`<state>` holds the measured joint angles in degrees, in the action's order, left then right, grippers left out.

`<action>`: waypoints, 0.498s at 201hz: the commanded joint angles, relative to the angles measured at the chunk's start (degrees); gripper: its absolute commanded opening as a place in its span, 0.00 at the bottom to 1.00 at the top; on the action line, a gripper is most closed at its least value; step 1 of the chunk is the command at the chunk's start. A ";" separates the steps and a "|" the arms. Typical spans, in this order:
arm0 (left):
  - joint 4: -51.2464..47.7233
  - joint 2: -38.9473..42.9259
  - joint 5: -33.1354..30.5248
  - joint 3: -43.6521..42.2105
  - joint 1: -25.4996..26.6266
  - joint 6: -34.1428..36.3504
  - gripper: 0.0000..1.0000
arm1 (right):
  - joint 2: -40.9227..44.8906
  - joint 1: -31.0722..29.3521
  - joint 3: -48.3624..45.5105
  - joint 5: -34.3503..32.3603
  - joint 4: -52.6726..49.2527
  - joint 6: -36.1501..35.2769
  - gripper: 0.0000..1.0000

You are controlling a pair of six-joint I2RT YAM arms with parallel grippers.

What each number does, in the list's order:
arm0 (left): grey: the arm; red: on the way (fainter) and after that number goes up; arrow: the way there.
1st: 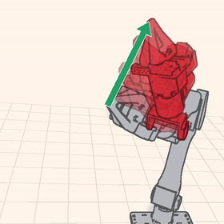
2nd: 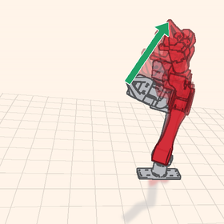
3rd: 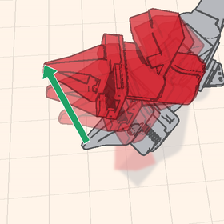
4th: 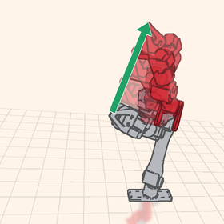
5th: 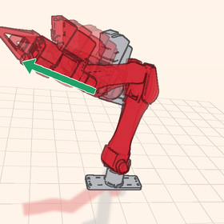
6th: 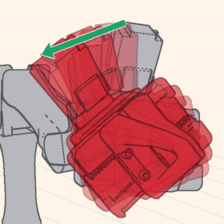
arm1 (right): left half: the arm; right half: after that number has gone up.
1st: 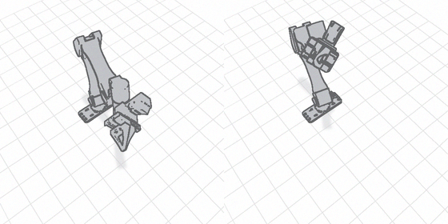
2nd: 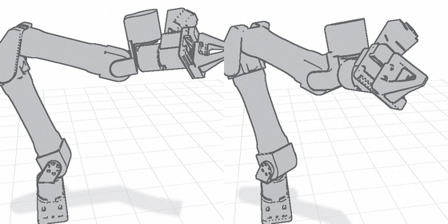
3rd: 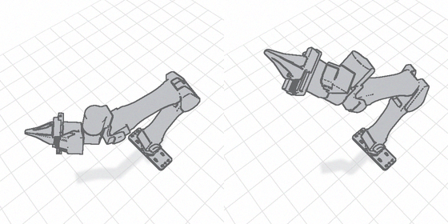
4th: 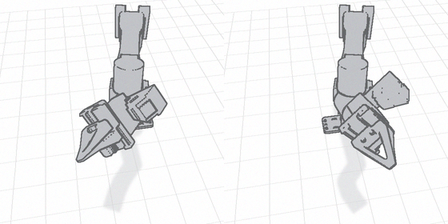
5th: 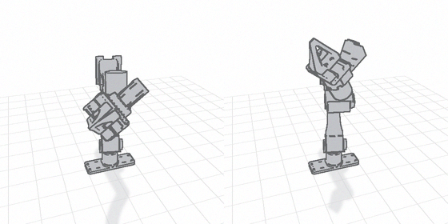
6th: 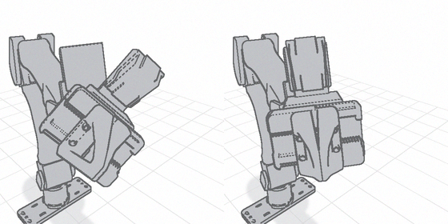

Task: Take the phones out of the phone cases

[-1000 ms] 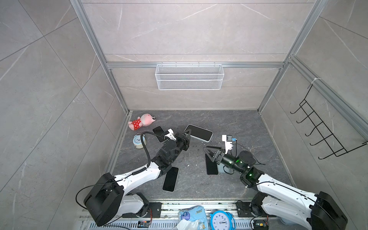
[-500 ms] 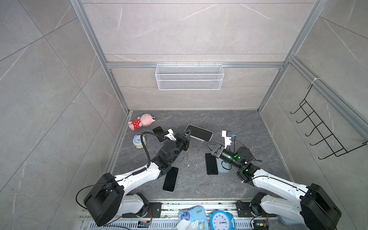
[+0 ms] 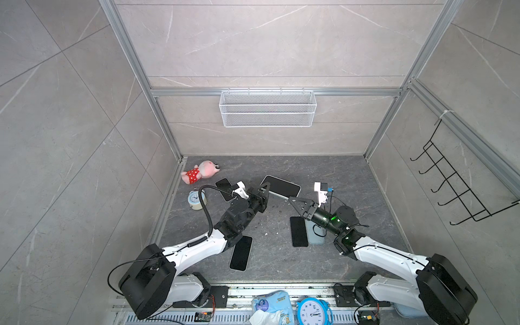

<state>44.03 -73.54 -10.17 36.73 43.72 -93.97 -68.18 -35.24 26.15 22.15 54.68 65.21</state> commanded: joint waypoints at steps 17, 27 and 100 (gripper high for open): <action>3.56 0.15 2.92 3.77 -0.46 1.44 0.00 | -1.03 0.10 0.30 4.48 0.68 -2.62 0.08; 2.67 -0.04 3.90 4.34 -0.93 1.32 0.00 | -1.04 0.09 0.01 5.60 -0.34 -3.72 0.06; -2.39 -0.36 10.38 8.27 -3.55 1.75 0.00 | 4.01 0.08 -1.49 6.93 -14.97 -23.41 0.07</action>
<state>39.22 -74.61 -2.59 39.55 40.75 -93.71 -65.14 -34.63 26.15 24.71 48.45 56.01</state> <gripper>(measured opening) 0.117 0.154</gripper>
